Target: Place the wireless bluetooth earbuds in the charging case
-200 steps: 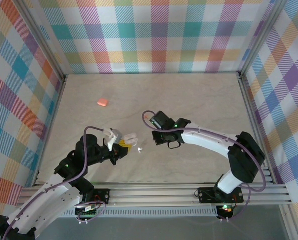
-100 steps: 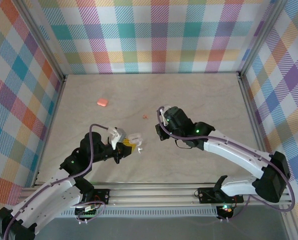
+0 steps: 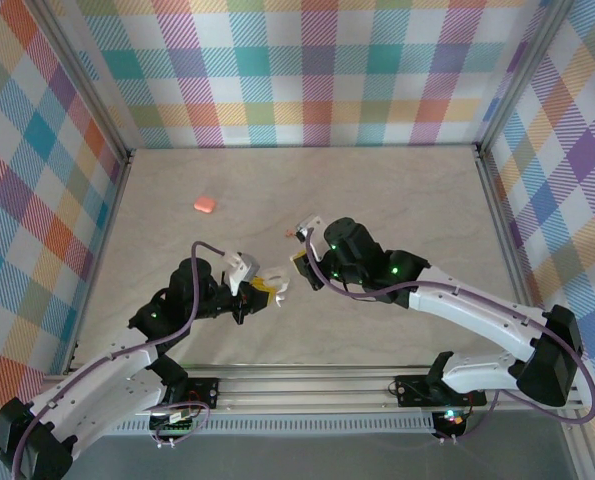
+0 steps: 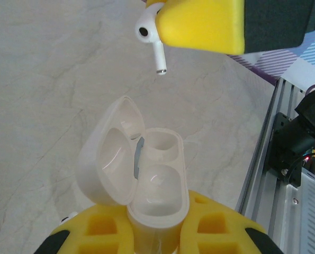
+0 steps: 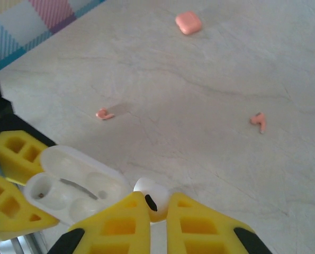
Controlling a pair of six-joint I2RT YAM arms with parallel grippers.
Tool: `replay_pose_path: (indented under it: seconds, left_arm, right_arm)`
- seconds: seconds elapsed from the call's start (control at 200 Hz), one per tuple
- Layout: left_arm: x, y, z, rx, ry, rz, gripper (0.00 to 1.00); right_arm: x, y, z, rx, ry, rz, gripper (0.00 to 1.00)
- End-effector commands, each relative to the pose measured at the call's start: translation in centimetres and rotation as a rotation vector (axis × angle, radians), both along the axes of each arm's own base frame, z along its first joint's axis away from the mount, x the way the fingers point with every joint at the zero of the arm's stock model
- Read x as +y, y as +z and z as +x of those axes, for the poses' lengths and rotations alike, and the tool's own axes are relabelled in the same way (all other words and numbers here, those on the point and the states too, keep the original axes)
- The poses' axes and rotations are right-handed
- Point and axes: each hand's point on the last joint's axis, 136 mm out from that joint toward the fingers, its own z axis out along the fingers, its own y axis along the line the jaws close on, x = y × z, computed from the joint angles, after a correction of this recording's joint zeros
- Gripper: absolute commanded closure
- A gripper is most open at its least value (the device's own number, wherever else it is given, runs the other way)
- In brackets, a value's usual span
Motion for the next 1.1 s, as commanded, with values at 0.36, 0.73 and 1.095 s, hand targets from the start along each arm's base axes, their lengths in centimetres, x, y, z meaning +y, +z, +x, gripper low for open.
replay_pose_path:
  seconds: [0.36, 0.73, 1.095]
  left_arm:
    - [-0.8, 3.5, 0.1, -0.073, -0.042, -0.066, 1.0]
    - [-0.8, 4.5, 0.0, -0.084, -0.035, -0.099, 1.0]
    - [-0.7, 5.1, 0.0, -0.092, -0.029, -0.121, 1.0]
  right_arm:
    - [2.5, 3.4, -2.4, -0.15, 0.211, 0.098, 0.88]
    - [2.3, 2.8, -2.9, -0.187, 0.246, 0.076, 0.89]
    - [2.0, 2.1, -3.0, -0.215, 0.272, 0.048, 0.88]
